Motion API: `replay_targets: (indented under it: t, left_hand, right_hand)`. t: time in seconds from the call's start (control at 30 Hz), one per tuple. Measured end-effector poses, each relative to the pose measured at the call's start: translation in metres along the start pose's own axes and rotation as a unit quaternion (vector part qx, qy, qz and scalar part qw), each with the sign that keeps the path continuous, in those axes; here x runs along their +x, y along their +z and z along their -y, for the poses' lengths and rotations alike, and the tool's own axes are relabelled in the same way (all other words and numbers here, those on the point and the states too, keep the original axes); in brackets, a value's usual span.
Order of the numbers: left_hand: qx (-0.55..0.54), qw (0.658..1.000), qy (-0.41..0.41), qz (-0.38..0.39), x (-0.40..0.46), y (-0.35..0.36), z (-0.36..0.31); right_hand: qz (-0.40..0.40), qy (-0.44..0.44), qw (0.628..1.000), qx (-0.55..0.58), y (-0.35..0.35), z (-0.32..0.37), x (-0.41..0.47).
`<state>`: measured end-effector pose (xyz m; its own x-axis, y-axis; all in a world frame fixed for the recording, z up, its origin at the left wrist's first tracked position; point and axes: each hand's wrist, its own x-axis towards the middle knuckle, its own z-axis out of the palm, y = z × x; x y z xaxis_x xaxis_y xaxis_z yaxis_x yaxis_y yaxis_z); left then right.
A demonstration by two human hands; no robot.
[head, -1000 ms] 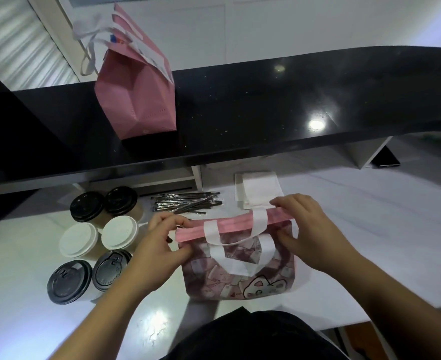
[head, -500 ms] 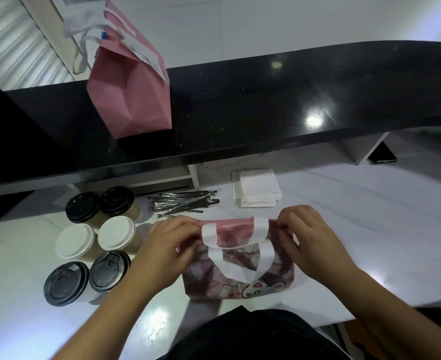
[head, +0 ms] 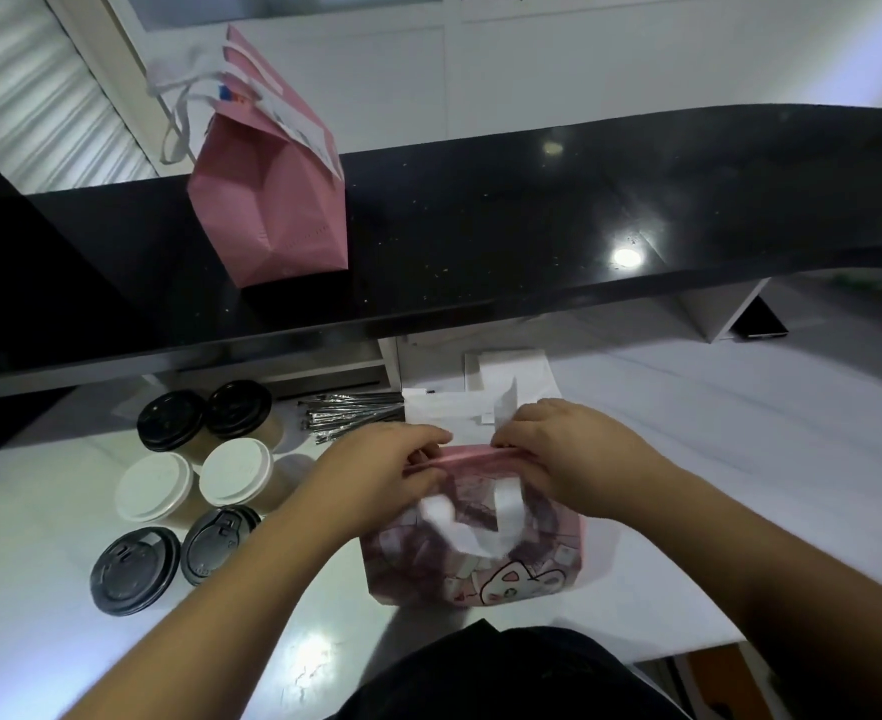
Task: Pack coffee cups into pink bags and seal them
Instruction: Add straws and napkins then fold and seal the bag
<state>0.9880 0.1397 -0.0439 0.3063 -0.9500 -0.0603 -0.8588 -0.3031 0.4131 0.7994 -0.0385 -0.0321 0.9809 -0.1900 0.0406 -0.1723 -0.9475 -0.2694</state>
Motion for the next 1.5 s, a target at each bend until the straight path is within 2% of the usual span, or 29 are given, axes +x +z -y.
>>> replay_targets:
  t: [0.13, 0.43, 0.67, 1.03, 1.3, 1.5]
  left_hand:
    - [0.023, 0.999, 0.005, 0.028, 0.014, 0.002, -0.007]
    - [0.171, 0.984, 0.045, -0.011, 0.015, 0.012, -0.03]
    - [0.142, 0.987, 0.069, -0.041, 0.01, 0.014, -0.024]
    - [0.088, 0.995, 0.033, -0.027, 0.001, -0.001, 0.007]
    - [0.006, 0.997, 0.017, -0.074, -0.025, -0.016, 0.042]
    - [0.003, 0.994, 0.037, -0.104, -0.029, -0.01, 0.048]
  right_hand:
    - [0.055, 0.007, 0.998, 0.006, -0.007, 0.005, 0.016]
    - [0.032, -0.03, 0.999, -0.012, 0.001, 0.015, 0.02]
    - [0.015, -0.024, 0.999, 0.02, -0.005, -0.001, 0.001]
    - [-0.023, -0.017, 0.999, 0.03, -0.016, -0.025, -0.026]
    - [-0.031, 0.015, 0.999, 0.023, -0.018, -0.04, -0.039]
    - [-0.033, 0.033, 0.998, 0.036, -0.018, -0.041, -0.043]
